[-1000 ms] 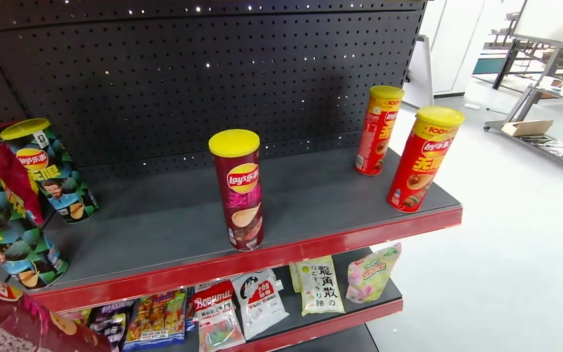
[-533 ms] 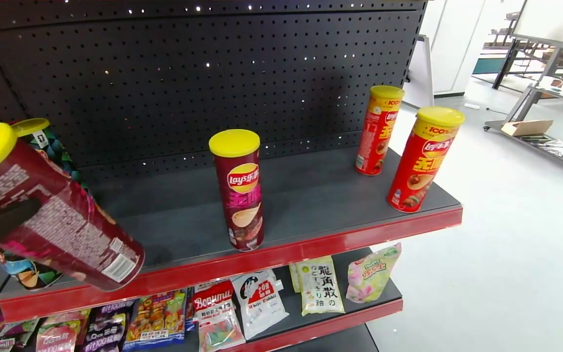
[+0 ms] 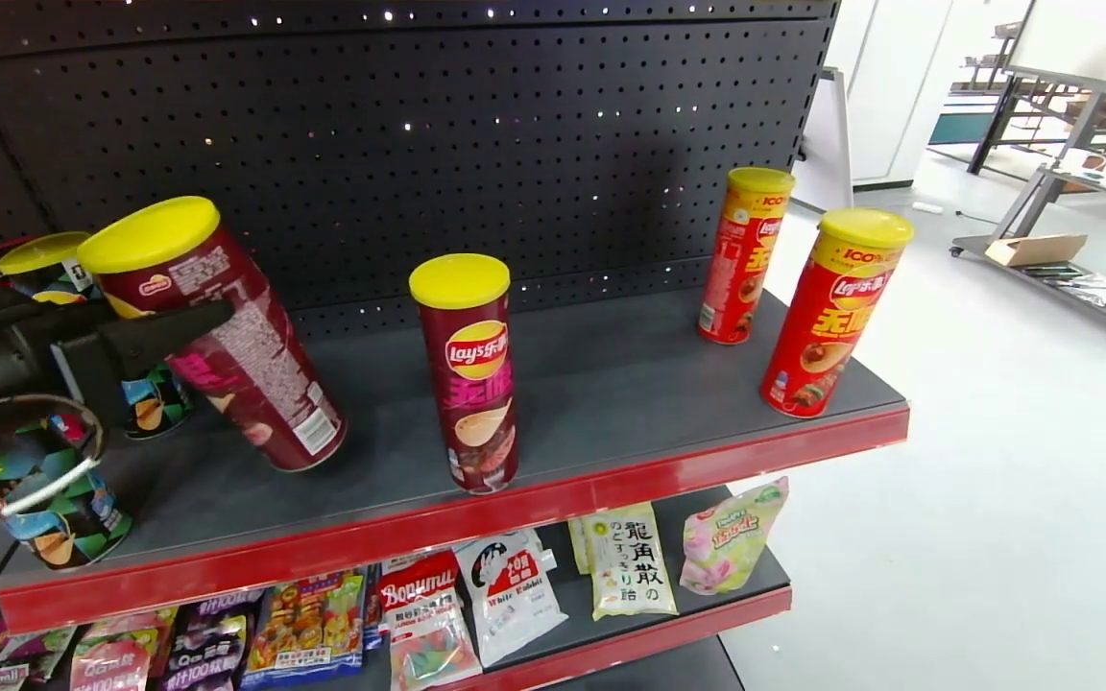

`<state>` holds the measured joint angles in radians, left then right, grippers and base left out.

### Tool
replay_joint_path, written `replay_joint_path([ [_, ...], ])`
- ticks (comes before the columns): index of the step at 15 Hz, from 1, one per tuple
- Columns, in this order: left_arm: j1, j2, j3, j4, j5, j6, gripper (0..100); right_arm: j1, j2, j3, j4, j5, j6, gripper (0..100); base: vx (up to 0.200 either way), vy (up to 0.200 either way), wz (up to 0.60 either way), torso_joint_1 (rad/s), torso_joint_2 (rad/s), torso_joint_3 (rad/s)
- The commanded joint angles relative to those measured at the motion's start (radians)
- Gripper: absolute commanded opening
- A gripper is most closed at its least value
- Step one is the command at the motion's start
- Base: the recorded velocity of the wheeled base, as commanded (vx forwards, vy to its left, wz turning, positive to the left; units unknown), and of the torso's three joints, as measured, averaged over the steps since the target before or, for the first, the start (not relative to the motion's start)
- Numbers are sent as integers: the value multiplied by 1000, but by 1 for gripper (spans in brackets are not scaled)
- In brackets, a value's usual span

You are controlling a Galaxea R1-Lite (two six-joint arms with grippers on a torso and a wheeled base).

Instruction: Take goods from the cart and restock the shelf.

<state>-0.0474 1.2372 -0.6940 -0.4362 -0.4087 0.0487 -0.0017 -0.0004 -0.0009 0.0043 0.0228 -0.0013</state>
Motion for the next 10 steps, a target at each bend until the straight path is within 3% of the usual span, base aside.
replay_joint_path([
  [1,-3,219,-134,-50,5,-1,0,0,0,1,0,0,0,100,0,0,0,0,0,0],
  [5,-95,378,-251,-56,7,-3,0,0,0,-1,0,0,0,100,0,0,0,0,0,0],
  [8,-132,482,-352,-56,11,0,0,0,0,-1,0,0,0,100,0,0,0,0,0,0],
  [10,-157,538,-413,-56,53,0,0,0,0,1,0,0,0,100,0,0,0,0,0,0],
])
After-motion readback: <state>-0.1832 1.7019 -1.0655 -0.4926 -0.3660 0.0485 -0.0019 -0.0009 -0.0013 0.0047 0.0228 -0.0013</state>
